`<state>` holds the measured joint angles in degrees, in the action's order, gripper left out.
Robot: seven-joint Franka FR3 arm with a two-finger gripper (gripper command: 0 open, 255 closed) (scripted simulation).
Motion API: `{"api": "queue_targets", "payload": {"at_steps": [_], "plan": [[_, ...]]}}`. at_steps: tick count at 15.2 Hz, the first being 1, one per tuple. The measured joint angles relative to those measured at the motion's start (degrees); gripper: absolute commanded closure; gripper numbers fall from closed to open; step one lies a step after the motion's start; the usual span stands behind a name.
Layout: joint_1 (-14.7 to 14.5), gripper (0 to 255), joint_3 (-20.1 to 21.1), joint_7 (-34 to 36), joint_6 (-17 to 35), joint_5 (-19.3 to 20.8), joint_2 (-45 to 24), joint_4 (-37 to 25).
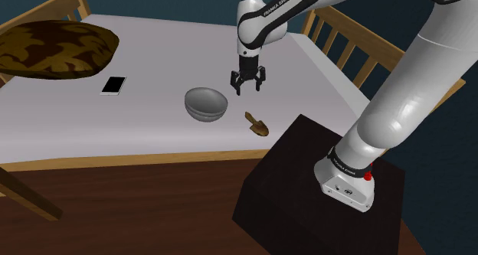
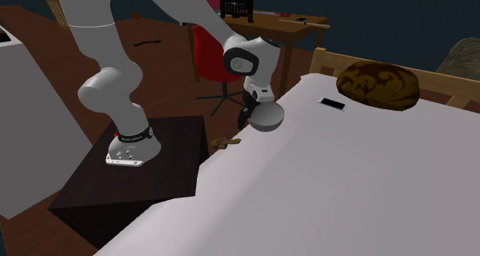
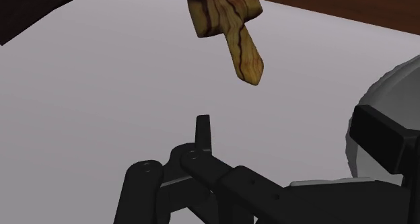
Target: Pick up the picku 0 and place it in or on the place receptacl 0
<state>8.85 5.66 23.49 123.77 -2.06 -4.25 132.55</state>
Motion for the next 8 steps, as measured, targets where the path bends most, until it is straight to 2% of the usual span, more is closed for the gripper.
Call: {"api": "queue_targets", "payload": {"at_steps": [1, 2, 8], "plan": [[0.00, 0, 0.00, 0.00, 0.01, 0.00, 0.00, 0.01], [0.00, 255, 0.00, 0.00, 0.01, 0.00, 0.00, 0.01], [0.00, 255, 0.00, 0.00, 0.01, 0.00, 0.00, 0.01]]}}
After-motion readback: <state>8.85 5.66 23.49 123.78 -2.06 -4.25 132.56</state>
